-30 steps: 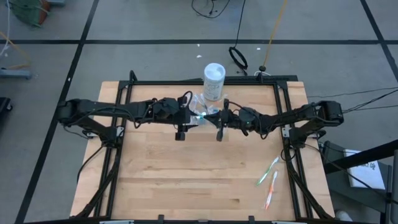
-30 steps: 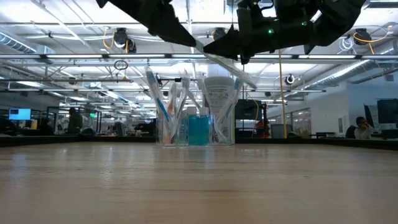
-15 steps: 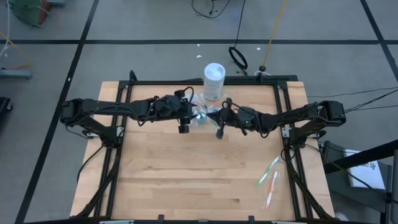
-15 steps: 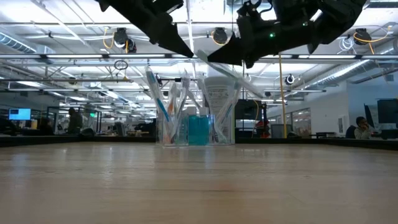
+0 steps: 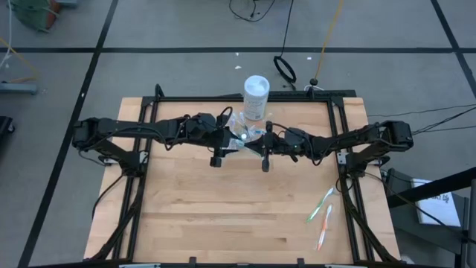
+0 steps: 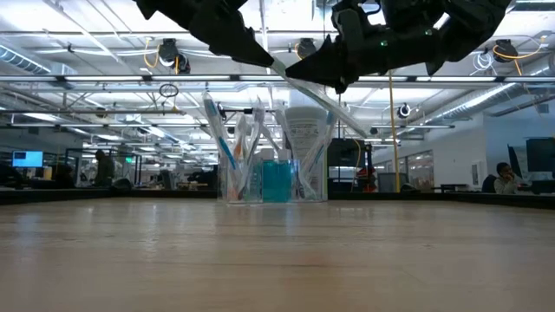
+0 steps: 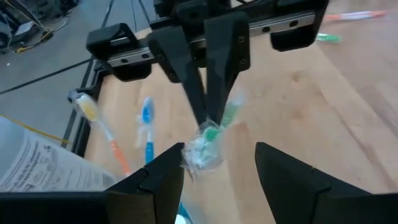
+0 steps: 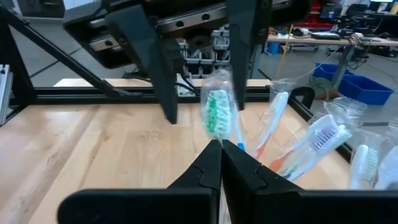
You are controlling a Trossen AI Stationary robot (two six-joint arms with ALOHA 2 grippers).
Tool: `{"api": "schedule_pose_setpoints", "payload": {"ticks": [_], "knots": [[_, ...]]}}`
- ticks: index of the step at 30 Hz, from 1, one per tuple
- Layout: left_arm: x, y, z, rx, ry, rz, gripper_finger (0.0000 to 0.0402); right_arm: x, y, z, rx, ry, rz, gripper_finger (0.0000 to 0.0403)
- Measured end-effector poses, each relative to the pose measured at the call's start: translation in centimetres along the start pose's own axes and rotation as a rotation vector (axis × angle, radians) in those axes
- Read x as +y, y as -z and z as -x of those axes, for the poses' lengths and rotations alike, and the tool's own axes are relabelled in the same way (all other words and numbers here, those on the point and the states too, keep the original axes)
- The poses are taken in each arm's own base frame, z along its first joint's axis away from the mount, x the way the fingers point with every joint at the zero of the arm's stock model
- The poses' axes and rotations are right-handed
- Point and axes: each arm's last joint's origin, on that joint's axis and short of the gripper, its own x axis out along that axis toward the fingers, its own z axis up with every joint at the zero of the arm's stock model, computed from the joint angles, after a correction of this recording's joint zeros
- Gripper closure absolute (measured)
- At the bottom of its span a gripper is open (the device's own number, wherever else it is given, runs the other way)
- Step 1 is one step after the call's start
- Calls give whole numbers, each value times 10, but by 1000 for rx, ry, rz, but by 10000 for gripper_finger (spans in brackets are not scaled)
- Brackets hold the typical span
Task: Pick & Place toothbrushing station
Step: Put the green toothbrush into the transparent organizer
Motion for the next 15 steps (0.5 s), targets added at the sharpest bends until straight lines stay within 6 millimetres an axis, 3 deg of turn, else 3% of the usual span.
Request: {"api": "schedule_pose_setpoints", "payload": {"ticks": [4,15], "knots": [[-1,0,0,-1,4,1,222,0,0,0,0,0,0,403],[5,2,0,10,-18,33,348,0,0,0,-1,3,7,398]]}}
